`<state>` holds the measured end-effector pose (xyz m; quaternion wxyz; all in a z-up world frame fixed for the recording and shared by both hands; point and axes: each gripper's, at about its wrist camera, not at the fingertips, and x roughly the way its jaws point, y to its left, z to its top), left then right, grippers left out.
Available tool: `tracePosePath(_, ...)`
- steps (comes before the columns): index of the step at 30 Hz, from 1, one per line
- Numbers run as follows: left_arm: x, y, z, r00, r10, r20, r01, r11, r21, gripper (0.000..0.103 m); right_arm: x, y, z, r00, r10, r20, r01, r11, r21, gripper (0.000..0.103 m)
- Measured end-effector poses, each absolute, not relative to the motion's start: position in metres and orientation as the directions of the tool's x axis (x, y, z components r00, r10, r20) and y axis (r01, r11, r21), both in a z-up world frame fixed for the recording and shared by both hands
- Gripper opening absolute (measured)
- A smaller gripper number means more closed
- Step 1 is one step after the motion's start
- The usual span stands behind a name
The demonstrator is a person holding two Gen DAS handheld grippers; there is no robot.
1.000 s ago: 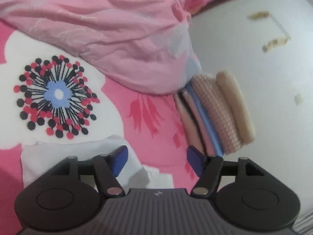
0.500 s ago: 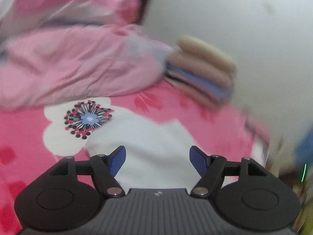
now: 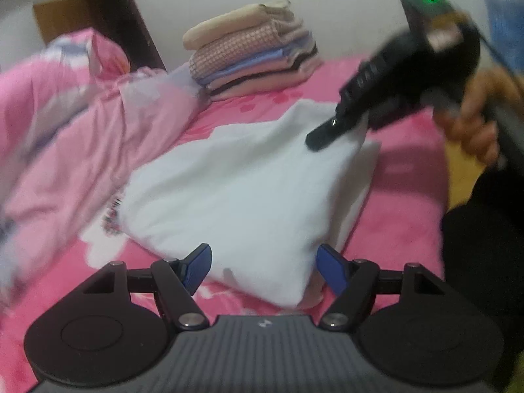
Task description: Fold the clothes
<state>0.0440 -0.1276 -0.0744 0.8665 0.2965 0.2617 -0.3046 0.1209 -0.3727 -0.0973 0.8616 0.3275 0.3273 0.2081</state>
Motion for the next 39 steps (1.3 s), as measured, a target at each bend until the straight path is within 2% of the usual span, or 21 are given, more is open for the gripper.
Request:
tracePosePath(3,0.036,-0.134,-0.081,0.704,-0.32,-0.634,0.663,0.614,0.427,0.073,0.119,-0.379,-0.095,0.713,0.568,-0.412,-0.143,0.692,0.707,0.001)
tracePosePath(6,0.038,-0.136,-0.086,0.709,-0.256,-0.658,0.638,0.631,0.442,0.071,0.118,-0.382,-0.097,0.716,0.567,-0.408,-0.143,0.691,0.709,0.001)
tracePosePath(14,0.044,-0.123,-0.078,0.663,-0.254,-0.704,0.632,0.695,0.344,0.071,0.112,-0.388,-0.104,0.714,0.567,-0.41,-0.141,0.691,0.709,0.001)
tracePosePath(17,0.053,-0.114,-0.072,0.631,-0.282,-0.723,0.641,0.715,0.28,0.071,0.113,-0.393,-0.113,0.709,0.563,-0.424,-0.116,0.687,0.717,0.001)
tracePosePath(22,0.07,-0.079,-0.049,0.564,-0.39,-0.728,0.637,0.766,0.084,0.075,0.112,-0.396,-0.113,0.712,0.572,-0.407,-0.135,0.68,0.721,0.001)
tracePosePath(26,0.089,-0.044,-0.033,0.569,-0.432,-0.699,0.552,0.831,-0.065,0.077,0.117,-0.397,-0.127,0.693,0.571,-0.44,-0.12,0.694,0.71,0.001)
tracePosePath(29,0.106,-0.027,-0.024,0.608,-0.423,-0.672,0.47,0.874,-0.125,0.077,0.118,-0.399,-0.136,0.689,0.579,-0.437,-0.112,0.68,0.724,0.001)
tracePosePath(34,0.119,-0.065,-0.022,0.627,-0.45,-0.636,0.558,0.829,-0.037,0.073,0.117,-0.4,-0.137,0.691,0.582,-0.429,-0.116,0.675,0.729,0.003)
tracePosePath(39,0.1,-0.127,-0.056,0.608,-0.446,-0.657,0.699,0.693,0.176,0.062,0.111,-0.41,-0.13,0.714,0.551,-0.431,-0.09,0.683,0.725,0.013)
